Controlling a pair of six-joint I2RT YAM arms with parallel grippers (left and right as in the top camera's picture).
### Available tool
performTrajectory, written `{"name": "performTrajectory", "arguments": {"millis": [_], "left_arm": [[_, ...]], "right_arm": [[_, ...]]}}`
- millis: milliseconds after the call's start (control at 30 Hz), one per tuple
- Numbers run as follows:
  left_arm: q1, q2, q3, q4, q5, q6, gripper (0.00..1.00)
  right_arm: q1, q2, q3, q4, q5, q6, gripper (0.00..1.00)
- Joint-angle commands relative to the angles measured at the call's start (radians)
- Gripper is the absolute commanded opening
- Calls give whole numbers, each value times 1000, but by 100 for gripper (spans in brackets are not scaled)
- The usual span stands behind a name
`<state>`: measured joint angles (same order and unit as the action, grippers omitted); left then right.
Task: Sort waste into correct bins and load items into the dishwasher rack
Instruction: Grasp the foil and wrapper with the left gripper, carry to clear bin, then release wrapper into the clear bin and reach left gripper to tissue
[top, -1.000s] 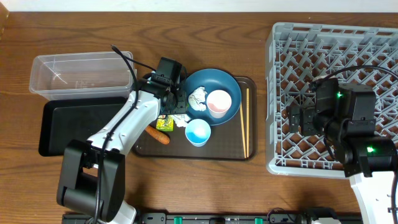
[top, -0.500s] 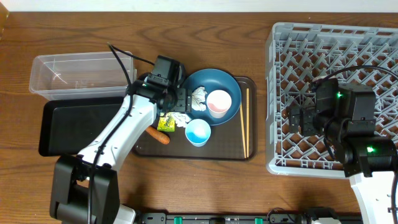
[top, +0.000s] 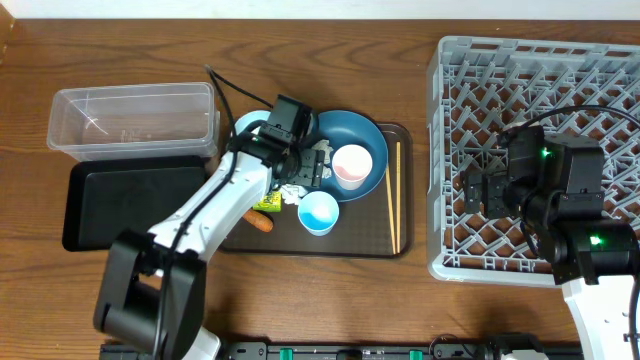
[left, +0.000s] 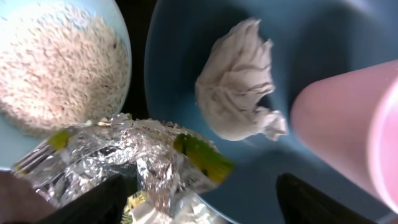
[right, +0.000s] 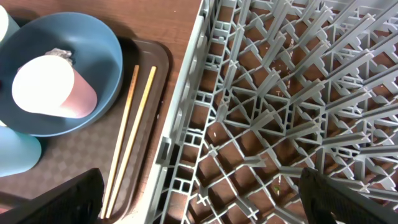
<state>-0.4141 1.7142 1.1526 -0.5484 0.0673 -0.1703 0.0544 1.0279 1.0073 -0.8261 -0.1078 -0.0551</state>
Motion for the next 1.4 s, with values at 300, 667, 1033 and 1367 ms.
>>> {"name": "performTrajectory", "arguments": {"millis": [300, 667, 1033, 1367], "left_arm": [[-2, -12, 10, -4, -137, 21, 8], [106, -248, 11, 0, -245, 21, 6], [483, -297, 11, 266, -233, 19, 6], [526, -136, 11, 483, -233, 16, 13]], "right_arm": [[-3, 6, 19, -17, 6, 16, 99], [-3, 6, 19, -23, 6, 16, 99], [-3, 6, 19, -27, 6, 16, 99], [-3, 6, 19, -35, 2, 17, 99]]}}
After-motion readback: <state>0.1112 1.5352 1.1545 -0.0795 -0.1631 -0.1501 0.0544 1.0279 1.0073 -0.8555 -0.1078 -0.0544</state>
